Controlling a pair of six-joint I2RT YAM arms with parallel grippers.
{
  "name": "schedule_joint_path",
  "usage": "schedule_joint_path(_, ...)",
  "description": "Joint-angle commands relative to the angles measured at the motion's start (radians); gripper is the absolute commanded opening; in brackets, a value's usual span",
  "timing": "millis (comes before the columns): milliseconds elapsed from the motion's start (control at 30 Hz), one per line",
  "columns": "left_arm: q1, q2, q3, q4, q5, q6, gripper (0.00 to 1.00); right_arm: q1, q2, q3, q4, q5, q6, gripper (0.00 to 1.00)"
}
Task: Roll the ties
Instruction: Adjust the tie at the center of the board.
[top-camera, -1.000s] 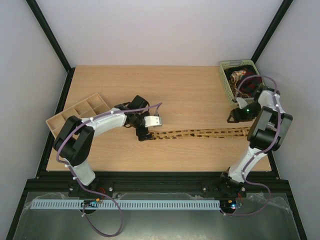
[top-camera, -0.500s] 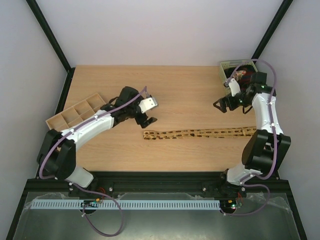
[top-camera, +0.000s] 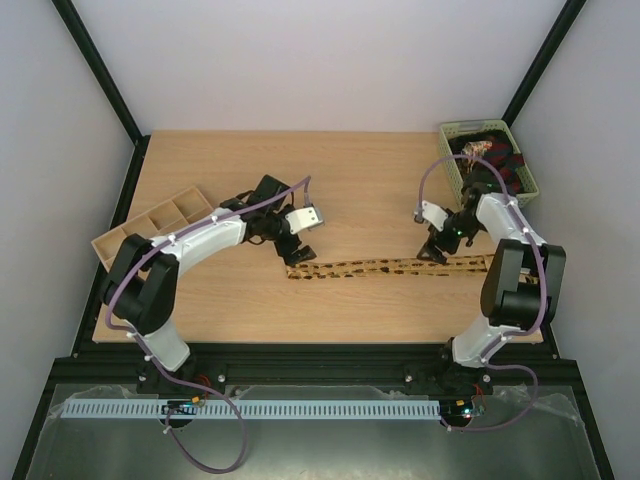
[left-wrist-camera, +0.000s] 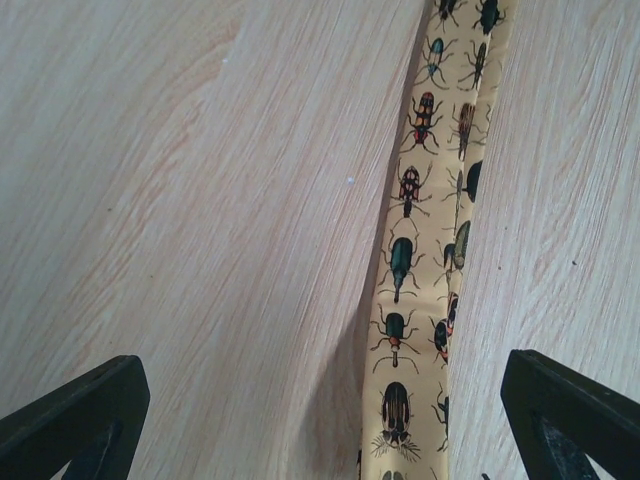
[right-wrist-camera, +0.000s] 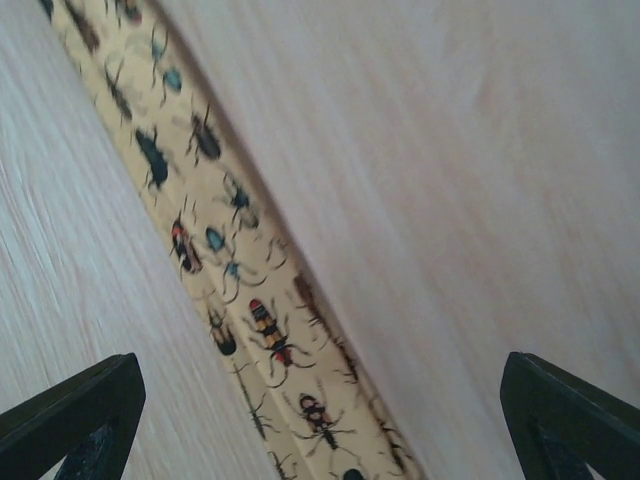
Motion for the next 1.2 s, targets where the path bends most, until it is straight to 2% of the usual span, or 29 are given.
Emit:
schedule_joint_path(0, -0.013, 0.038, 0.008, -0.030, 0.020, 0.022, 1.00, 0.021, 0.034, -0.069, -0.016, 0.097, -0.093, 1.00)
schedule_joint_path(200, -0.023, 0.062, 0.024, -0.034, 0.019, 0.020, 1.00, 0.059, 0.075, -0.171, 0.069, 0.169, -0.111, 1.00)
schedule_joint_path(433, -0.022, 0.061, 0.023, -0.038, 0.006, 0.031, 0.99, 0.079, 0.131, -0.182, 0.132, 0.211, -0.092, 0.97)
schedule_joint_path(533, -0.023, 0.051, 0.013, -0.035, 0.001, 0.034, 0.99, 0.080, 0.134, -0.198, 0.157, 0.239, -0.097, 0.91)
schedule_joint_path(700, -0.022, 0.034, -0.013, -0.024, -0.018, 0.045, 0.99, 0.080, 0.107, -0.248, 0.194, 0.272, -0.112, 0.71)
schedule_joint_path(800, -0.021, 0.022, -0.032, -0.009, -0.033, 0.043, 0.99, 0.081, 0.065, -0.302, 0.257, 0.290, -0.116, 0.65)
schedule_joint_path(1067, -0.021, 0.005, -0.068, 0.015, -0.045, 0.037, 0.99, 0.082, -0.057, -0.421, 0.356, 0.281, -0.134, 0.59)
schedule_joint_path(1167, -0.022, 0.004, -0.078, 0.020, -0.050, 0.038, 0.99, 0.083, -0.088, -0.453, 0.383, 0.278, -0.140, 0.52)
